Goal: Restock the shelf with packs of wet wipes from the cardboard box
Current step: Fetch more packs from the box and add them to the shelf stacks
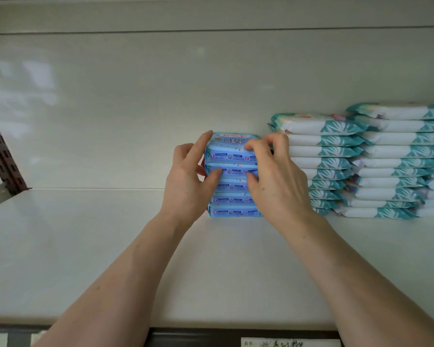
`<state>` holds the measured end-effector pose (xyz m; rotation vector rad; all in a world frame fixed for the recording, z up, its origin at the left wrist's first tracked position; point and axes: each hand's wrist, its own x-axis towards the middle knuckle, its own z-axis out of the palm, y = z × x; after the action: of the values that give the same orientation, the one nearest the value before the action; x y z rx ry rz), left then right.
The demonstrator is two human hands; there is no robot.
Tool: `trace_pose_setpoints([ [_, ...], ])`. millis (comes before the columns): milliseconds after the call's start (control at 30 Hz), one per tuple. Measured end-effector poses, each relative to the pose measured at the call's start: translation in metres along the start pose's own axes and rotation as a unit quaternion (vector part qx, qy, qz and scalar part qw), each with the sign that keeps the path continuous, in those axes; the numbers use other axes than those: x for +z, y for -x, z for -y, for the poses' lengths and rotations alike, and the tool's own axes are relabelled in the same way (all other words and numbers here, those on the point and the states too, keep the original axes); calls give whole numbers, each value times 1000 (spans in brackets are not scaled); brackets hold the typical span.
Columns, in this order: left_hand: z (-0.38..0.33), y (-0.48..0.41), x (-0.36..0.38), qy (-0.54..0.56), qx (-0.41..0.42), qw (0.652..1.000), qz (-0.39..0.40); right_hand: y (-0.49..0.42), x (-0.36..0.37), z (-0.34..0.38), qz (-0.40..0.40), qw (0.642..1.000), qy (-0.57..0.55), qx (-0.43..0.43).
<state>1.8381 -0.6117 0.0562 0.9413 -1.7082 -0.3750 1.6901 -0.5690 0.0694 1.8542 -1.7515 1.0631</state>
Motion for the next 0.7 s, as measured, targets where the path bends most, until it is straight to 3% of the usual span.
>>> trace_pose_setpoints([
  [133,3,1,1,-33,18,999,3,0,-1,0,-3,1000,11,-4],
  [300,4,2,2,-33,41,999,-13,3,-1,-1,-54,996,-63,-44],
  [700,10,1,6,-43,46,997,-46,7,7,-4,-21,994,-96,-40],
])
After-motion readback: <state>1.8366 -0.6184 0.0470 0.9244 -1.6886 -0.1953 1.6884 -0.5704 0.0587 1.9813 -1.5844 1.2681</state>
